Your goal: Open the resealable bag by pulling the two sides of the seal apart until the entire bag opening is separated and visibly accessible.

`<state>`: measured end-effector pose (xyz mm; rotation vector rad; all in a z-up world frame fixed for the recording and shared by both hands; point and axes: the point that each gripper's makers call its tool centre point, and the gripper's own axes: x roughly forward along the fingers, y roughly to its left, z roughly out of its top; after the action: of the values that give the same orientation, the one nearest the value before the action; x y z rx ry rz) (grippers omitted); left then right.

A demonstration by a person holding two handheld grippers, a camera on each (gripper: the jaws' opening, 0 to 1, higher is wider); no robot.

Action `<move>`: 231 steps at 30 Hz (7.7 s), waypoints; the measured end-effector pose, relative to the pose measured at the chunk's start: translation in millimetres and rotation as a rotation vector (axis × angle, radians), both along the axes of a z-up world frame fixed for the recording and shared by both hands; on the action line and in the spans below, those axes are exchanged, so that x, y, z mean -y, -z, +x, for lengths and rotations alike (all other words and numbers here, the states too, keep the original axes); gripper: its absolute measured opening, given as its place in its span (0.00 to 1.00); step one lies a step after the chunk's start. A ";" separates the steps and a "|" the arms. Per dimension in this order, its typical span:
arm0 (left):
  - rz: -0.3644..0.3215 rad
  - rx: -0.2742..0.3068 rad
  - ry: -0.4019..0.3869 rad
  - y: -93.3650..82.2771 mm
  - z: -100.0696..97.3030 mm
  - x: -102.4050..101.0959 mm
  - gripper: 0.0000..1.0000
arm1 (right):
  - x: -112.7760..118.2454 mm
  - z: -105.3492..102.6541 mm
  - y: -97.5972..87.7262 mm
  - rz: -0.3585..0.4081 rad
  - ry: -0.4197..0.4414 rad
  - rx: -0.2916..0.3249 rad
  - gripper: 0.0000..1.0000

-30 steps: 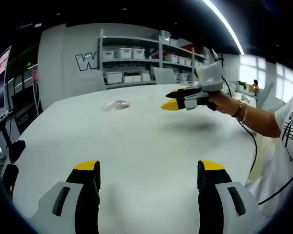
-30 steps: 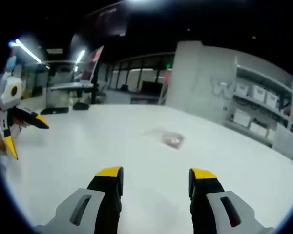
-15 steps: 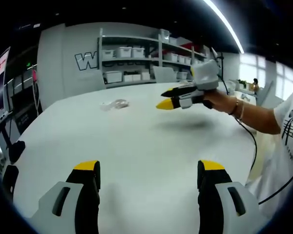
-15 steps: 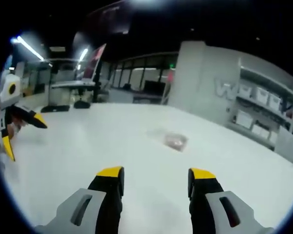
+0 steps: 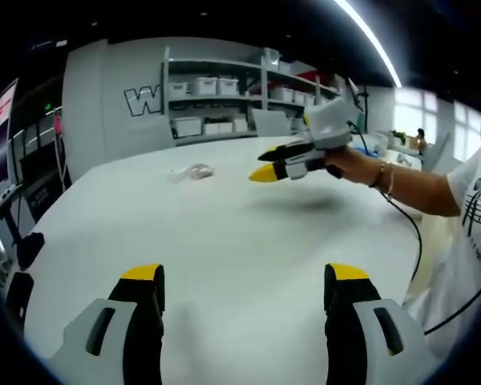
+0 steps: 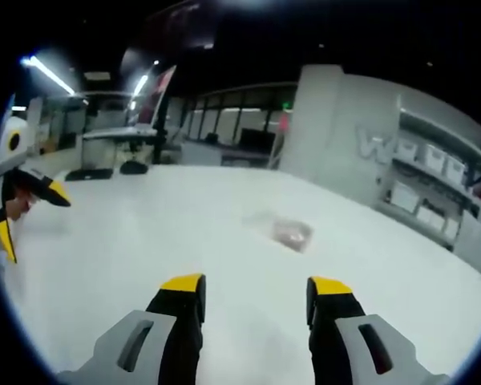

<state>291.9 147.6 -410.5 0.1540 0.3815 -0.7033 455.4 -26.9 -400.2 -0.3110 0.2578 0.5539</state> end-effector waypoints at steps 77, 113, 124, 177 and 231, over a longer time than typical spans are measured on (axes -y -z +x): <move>0.010 -0.010 -0.002 2.5 6.4 -2.3 0.81 | -40.8 49.8 10.3 -0.125 -0.091 0.018 0.44; 0.004 -0.016 -0.019 6.2 14.0 -10.9 0.81 | -51.3 89.0 12.4 -0.216 -0.103 0.071 0.38; -0.006 -0.009 -0.023 4.2 11.0 -13.5 0.81 | -50.9 102.2 12.8 -0.249 -0.100 0.084 0.37; -0.004 -0.018 -0.016 8.0 8.4 -20.4 0.81 | -73.9 118.4 19.7 -0.457 -0.152 0.196 0.30; -0.010 -0.015 -0.038 7.2 11.1 -30.9 0.81 | -86.0 143.5 26.9 -0.550 -0.168 0.230 0.30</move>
<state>303.0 178.5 -417.7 0.1324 0.3941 -0.6694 598.9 59.1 -427.1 -0.9304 0.1576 0.6012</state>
